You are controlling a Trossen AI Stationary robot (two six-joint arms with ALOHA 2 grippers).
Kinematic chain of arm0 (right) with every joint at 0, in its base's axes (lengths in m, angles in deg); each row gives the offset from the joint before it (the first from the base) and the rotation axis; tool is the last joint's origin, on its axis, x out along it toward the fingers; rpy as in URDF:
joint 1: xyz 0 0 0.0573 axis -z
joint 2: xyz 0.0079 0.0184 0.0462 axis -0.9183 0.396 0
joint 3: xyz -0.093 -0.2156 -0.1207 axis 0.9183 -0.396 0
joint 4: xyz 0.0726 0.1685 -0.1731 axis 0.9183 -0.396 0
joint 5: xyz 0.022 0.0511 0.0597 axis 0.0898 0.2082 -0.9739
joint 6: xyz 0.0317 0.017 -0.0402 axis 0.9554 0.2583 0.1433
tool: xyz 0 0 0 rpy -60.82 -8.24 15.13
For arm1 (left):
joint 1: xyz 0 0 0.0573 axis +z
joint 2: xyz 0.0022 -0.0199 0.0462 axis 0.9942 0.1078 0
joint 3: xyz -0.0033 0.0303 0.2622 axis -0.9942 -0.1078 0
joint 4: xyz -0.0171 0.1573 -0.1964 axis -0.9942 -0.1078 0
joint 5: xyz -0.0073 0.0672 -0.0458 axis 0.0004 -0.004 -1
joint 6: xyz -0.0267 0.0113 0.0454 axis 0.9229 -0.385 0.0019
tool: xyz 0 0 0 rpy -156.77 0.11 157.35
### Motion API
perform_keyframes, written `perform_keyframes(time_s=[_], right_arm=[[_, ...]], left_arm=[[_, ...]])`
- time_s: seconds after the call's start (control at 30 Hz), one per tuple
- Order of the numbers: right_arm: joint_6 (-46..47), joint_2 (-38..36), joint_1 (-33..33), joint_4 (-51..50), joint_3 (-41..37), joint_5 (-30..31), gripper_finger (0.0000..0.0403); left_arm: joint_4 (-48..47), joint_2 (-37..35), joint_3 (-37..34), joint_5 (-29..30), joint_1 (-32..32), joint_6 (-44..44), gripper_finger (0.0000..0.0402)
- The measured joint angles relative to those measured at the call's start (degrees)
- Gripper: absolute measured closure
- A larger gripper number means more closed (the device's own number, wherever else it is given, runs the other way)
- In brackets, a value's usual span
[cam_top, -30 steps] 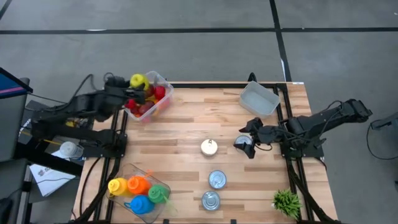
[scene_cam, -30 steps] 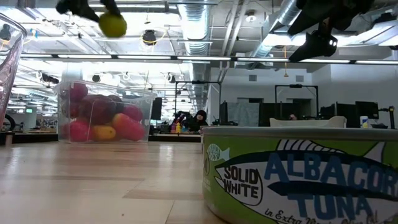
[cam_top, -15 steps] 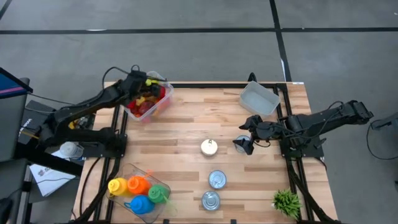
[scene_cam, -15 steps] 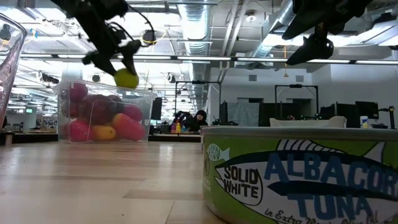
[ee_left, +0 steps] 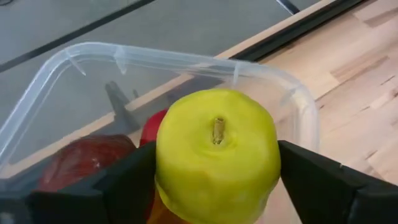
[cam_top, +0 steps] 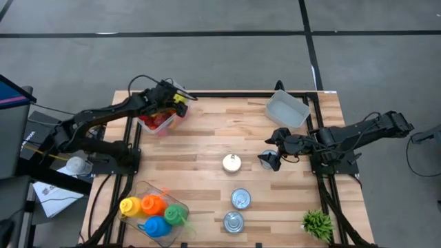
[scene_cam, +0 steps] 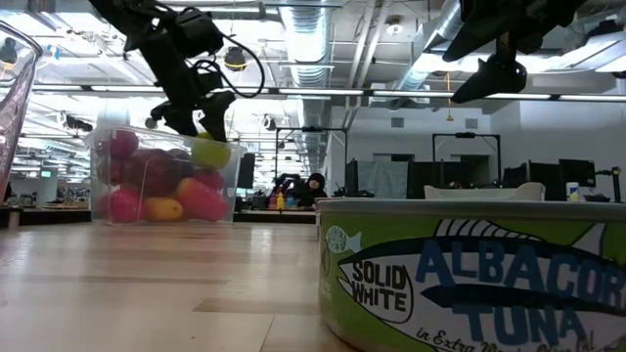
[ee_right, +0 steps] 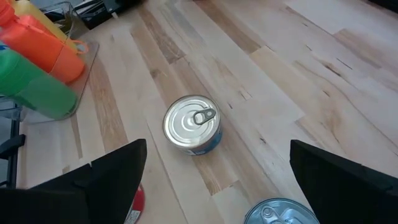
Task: Pick & Place Food Item
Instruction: Put the green apple into the white bin, then put the blue tuna can into the gray bin
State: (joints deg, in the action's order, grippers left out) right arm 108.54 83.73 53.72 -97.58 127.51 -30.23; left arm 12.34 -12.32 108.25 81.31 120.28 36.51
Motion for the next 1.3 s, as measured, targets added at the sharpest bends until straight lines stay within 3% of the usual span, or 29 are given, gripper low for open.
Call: perform_keyframes(time_s=[0.23, 0.47, 0.73, 0.93, 1.13, 1.3], right_arm=[[-0.2, 0.0, 0.0, 0.0, 0.0, 0.0, 0.0019], [0.3, 0.0, 0.0, -0.8, 0.0, 0.0, 0.0019], [10.5, 2.8, 1.3, -18.0, 0.0, -1.1, 0.0019], [21.9, 9.3, 8.1, -25.8, 0.0, -8.1, 0.0019], [14.5, 15.1, 15.4, -24.4, 0.0, -15.7, 0.0025], [7.7, 19.1, 19.8, -21.6, 0.0, -19.1, 0.007]], left_arm=[[-2.6, -0.6, 0.8, 0.4, 0.5, 0.4, 0.0043], [-3.4, -5.3, 7.6, -3.8, -0.9, 0.8, 0.0041], [5.7, -15.7, 10.9, -12.9, -5.6, 7.9, 0.0045], [8.6, -21.5, 10.9, -13.1, -8.3, 13.7, 0.0046], [8.4, -23.2, 10.9, -13.1, -10.4, 16.1, 0.0046], [8.3, -23.2, 10.9, -13.1, -12.2, 16.5, 0.0046]])
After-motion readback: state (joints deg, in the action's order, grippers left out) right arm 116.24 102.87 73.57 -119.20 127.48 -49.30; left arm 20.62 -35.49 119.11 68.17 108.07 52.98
